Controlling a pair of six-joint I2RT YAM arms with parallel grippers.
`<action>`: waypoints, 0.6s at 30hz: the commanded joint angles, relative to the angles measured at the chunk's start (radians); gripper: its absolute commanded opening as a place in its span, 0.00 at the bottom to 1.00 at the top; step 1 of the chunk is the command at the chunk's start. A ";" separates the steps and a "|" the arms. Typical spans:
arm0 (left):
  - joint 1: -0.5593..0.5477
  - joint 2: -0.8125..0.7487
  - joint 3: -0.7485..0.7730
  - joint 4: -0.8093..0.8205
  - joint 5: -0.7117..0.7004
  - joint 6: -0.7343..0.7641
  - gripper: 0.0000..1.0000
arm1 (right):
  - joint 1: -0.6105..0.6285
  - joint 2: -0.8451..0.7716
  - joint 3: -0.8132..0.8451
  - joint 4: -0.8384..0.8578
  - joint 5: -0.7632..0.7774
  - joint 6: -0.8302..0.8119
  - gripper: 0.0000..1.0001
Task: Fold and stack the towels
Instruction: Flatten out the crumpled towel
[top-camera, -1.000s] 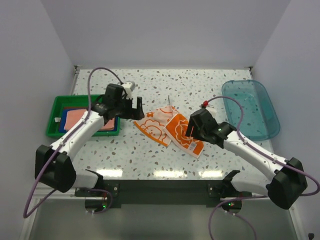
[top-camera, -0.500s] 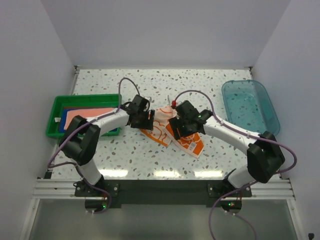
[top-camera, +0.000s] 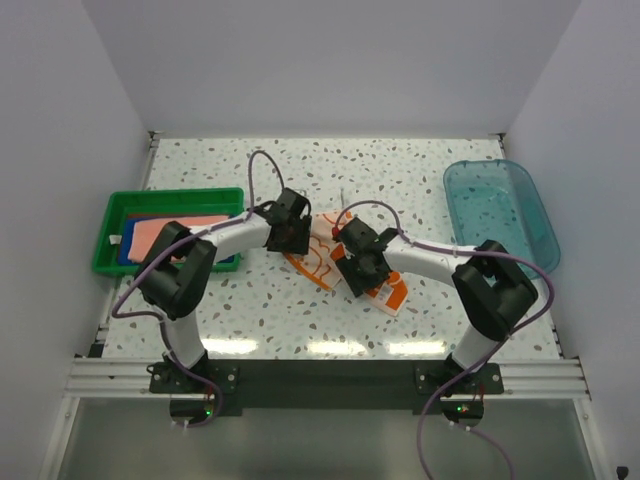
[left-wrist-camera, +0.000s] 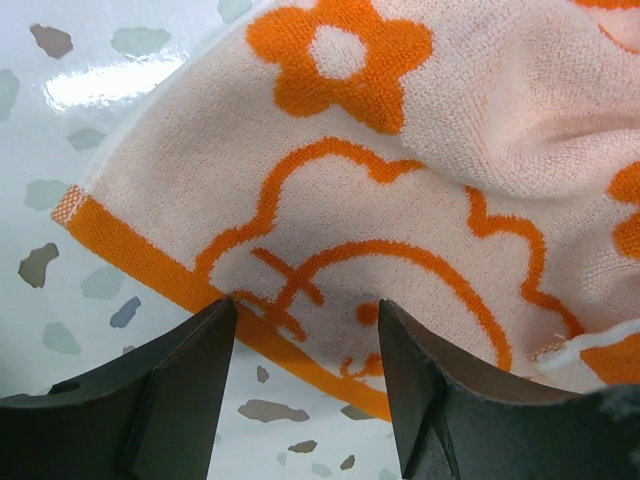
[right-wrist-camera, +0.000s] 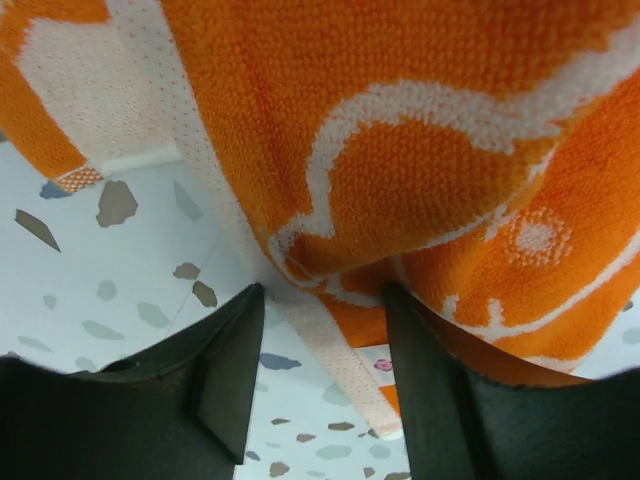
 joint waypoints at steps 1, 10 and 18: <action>0.003 0.057 0.010 -0.022 -0.062 -0.008 0.64 | 0.003 0.034 -0.015 0.045 0.010 -0.014 0.51; 0.072 0.121 0.129 -0.109 -0.281 0.122 0.67 | -0.095 -0.154 0.120 -0.108 -0.031 0.138 0.00; 0.121 0.282 0.398 -0.114 -0.459 0.354 0.70 | -0.572 -0.381 0.017 -0.130 -0.093 0.361 0.11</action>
